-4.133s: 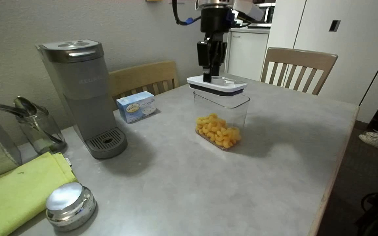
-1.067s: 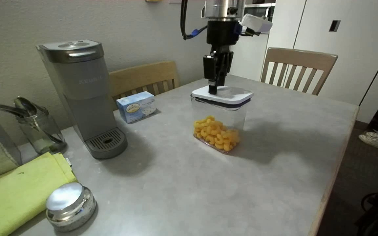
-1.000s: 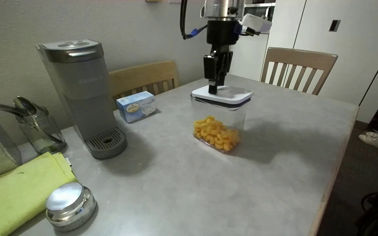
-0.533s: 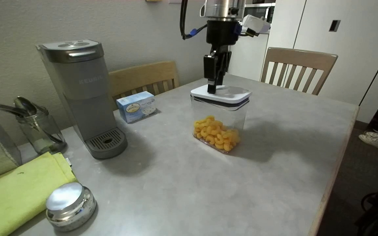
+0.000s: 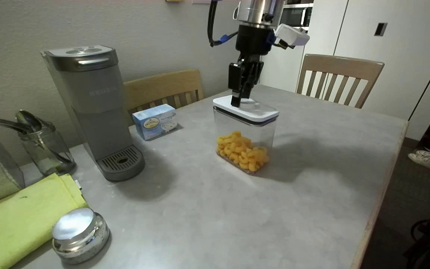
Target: Pick the lid on the table and put it on the storage jar
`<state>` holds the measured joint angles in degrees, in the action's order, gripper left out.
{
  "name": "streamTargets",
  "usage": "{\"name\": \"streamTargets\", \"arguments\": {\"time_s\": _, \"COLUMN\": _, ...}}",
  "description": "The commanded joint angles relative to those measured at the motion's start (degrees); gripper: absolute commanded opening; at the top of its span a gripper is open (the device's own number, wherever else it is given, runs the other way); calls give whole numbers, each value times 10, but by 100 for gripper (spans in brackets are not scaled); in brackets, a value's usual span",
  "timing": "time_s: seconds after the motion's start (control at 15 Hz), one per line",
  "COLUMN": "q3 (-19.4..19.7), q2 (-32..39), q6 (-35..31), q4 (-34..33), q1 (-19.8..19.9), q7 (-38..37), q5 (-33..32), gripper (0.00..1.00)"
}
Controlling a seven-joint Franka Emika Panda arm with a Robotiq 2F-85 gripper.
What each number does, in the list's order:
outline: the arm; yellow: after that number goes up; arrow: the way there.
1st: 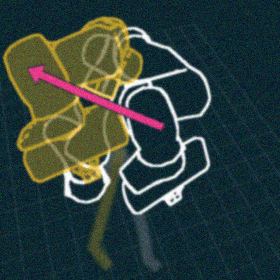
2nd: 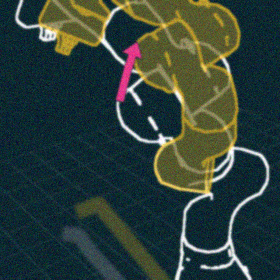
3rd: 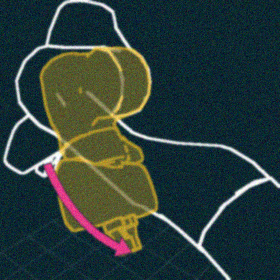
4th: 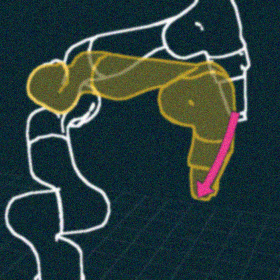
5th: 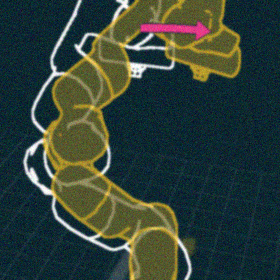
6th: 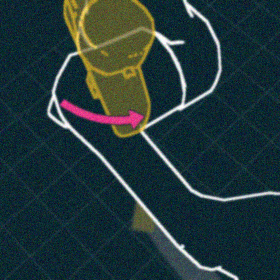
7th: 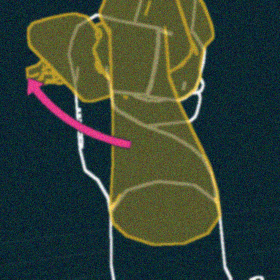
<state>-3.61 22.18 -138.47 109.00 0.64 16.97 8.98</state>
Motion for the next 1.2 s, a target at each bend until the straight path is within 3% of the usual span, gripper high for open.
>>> {"name": "streamTargets", "arguments": {"time_s": 0.0, "q3": -9, "q2": -14, "q6": -26, "q4": 35, "q1": 13, "q7": 2, "q5": 8, "gripper": 27}}
{"name": "streamTargets", "arguments": {"time_s": 0.73, "q3": -1, "q2": -17, "q6": -15, "q4": 33, "q1": 2, "q7": -12, "q5": -43, "gripper": 27}}
{"name": "streamTargets", "arguments": {"time_s": 0.87, "q3": -2, "q2": -16, "q6": -15, "q4": 31, "q1": 0, "q7": -13, "q5": -48, "gripper": 77}}
{"name": "streamTargets", "arguments": {"time_s": 0.93, "q3": -2, "q2": -16, "q6": -14, "q4": 31, "q1": 0, "q7": -14, "q5": -49, "gripper": 78}}
{"name": "streamTargets", "arguments": {"time_s": 1.13, "q3": 0, "q2": -20, "q6": -13, "q4": 35, "q1": -5, "q7": -27, "q5": -54, "gripper": 98}}
